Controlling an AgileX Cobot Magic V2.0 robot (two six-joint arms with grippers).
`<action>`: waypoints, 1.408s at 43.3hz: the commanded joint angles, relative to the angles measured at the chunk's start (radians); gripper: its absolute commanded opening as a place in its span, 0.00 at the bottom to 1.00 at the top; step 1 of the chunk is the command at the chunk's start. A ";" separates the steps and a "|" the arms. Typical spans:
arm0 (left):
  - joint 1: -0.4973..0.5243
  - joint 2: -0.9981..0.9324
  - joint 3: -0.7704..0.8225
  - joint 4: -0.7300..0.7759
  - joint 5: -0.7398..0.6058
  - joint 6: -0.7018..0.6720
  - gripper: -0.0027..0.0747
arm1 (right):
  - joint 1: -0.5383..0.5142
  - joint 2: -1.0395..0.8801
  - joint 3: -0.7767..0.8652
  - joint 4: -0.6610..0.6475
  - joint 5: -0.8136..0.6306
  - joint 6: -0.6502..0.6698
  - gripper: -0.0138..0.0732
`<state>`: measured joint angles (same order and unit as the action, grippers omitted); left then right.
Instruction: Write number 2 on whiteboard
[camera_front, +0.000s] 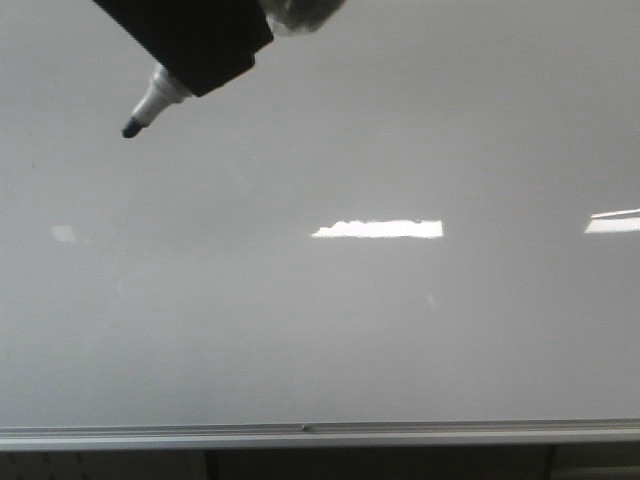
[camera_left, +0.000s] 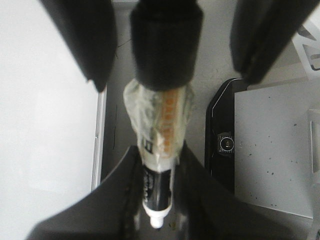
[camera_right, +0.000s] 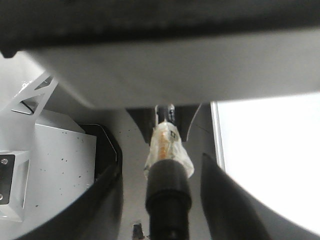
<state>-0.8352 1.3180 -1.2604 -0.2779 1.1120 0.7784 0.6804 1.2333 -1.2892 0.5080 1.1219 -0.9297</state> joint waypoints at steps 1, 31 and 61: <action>-0.009 -0.030 -0.035 -0.034 -0.046 -0.002 0.01 | 0.000 -0.016 -0.034 0.040 -0.022 0.002 0.59; -0.009 -0.072 -0.037 -0.027 -0.057 -0.029 0.71 | 0.000 -0.039 -0.035 -0.139 -0.023 0.167 0.19; 0.230 -0.234 0.087 0.114 -0.083 -0.297 0.70 | -0.603 -0.558 0.550 -0.127 -0.621 0.523 0.19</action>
<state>-0.6171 1.1060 -1.1479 -0.1434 1.0848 0.4937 0.1176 0.7552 -0.8136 0.2743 0.7480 -0.4033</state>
